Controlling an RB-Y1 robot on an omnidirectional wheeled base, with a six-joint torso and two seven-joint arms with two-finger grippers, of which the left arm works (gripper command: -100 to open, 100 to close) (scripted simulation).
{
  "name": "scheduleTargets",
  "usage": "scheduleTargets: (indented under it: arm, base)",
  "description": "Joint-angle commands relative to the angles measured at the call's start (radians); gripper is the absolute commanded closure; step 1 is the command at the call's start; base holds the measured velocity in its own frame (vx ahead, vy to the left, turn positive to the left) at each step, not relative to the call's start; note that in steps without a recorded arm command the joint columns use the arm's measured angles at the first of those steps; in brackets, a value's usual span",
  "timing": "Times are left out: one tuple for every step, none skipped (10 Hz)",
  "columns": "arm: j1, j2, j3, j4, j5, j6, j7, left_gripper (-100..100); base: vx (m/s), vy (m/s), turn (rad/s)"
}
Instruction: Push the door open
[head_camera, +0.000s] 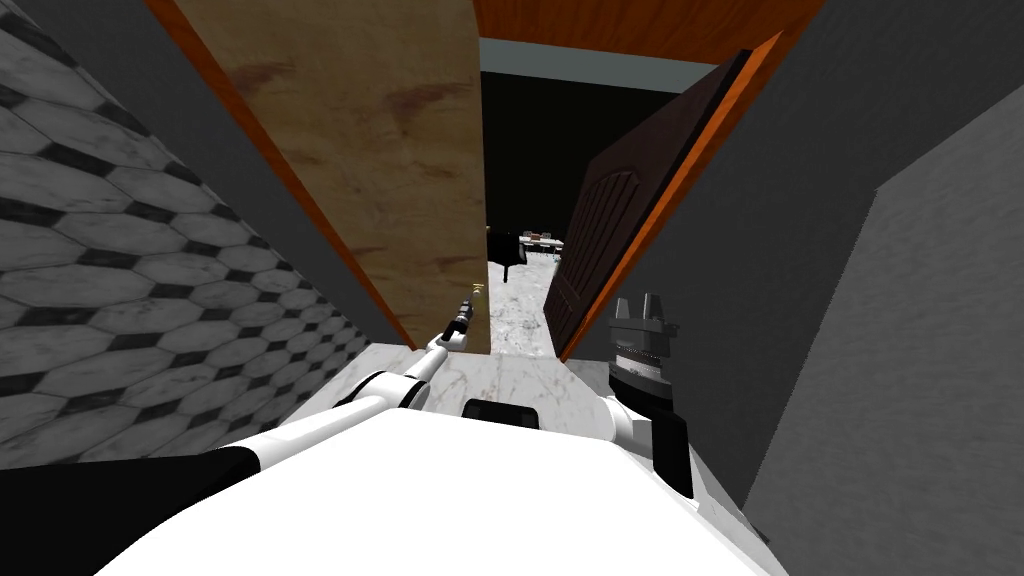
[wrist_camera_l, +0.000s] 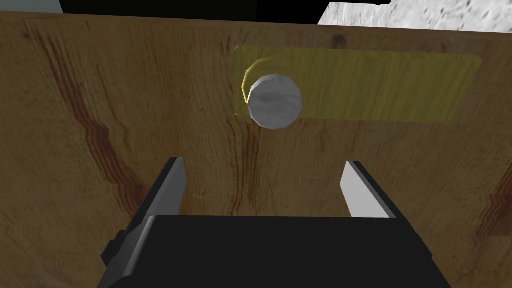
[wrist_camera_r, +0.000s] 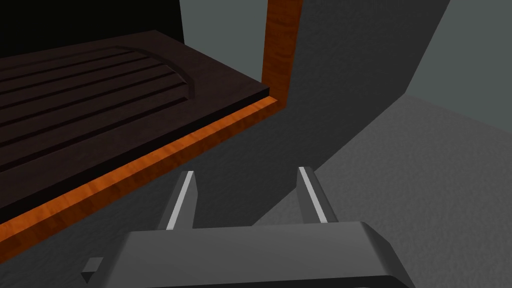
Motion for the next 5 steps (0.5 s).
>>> scheduleTargets:
  arm:
    - [-0.002,0.001,0.003,0.004,0.001,-0.001,-0.001,-100]
    - [-0.002,0.002,0.005,0.005,0.001,-0.001,-0.001,-100]
    - [-0.003,0.003,0.008,0.007,0.002,-0.001,-0.001,-100]
    - [-0.004,0.004,0.009,0.008,0.002,-0.001,-0.002,-100]
    - [-0.004,0.005,0.012,0.010,0.003,-0.002,-0.002,-100]
  base:
    - [0.215,0.005,-0.026]
    - [0.230,-0.028,-0.028]
    - [0.193,-0.003,-0.020]
    - [0.190,0.016,-0.027]
    - [0.213,0.040,-0.022]
